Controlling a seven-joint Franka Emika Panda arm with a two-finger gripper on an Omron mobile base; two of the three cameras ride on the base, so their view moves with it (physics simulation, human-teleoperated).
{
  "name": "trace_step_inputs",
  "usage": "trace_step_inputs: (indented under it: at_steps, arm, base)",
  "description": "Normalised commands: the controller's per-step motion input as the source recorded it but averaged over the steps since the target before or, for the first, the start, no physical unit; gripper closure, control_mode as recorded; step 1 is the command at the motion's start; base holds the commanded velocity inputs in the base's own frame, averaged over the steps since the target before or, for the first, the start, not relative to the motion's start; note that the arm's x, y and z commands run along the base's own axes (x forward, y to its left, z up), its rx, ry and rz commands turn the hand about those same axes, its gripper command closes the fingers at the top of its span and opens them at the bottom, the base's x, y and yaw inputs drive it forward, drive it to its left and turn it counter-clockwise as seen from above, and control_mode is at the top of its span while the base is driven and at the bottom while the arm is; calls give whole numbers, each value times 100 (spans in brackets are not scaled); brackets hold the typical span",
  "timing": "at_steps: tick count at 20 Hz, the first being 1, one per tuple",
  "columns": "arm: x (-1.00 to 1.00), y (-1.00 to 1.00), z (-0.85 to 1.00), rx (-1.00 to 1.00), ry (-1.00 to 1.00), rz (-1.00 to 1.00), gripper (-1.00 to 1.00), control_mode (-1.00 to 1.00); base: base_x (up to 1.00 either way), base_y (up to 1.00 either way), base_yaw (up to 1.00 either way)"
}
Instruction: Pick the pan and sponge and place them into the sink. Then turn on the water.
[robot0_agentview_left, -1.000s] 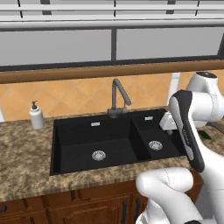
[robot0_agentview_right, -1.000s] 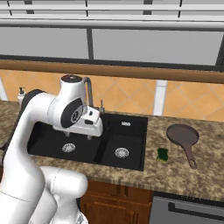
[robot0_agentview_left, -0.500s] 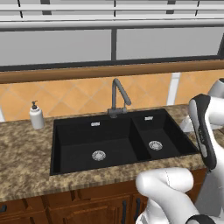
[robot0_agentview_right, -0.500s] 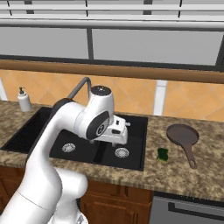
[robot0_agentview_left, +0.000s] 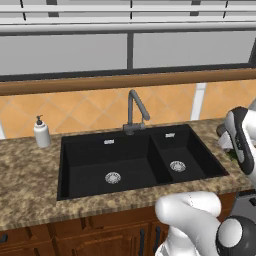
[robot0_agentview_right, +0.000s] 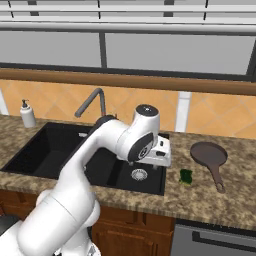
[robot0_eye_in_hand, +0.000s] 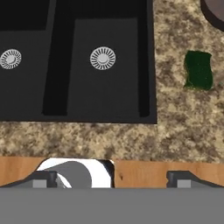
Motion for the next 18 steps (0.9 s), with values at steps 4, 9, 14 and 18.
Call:
trace_step_inputs:
  at_steps: [4, 9, 14, 18]
  arm:
    - [41, -65, -11, 0, 0, 0, -100, -100]
    - [36, -71, -8, 1, 0, 0, -100, -100]
    - [43, -46, -13, 0, 0, 0, -100, -100]
    - [38, -31, -5, 0, 0, 1, -100, -100]
  base:
    - [0, 0, 0]
    - [0, 0, 0]
    - [0, 0, 0]
    - [0, 0, 0]
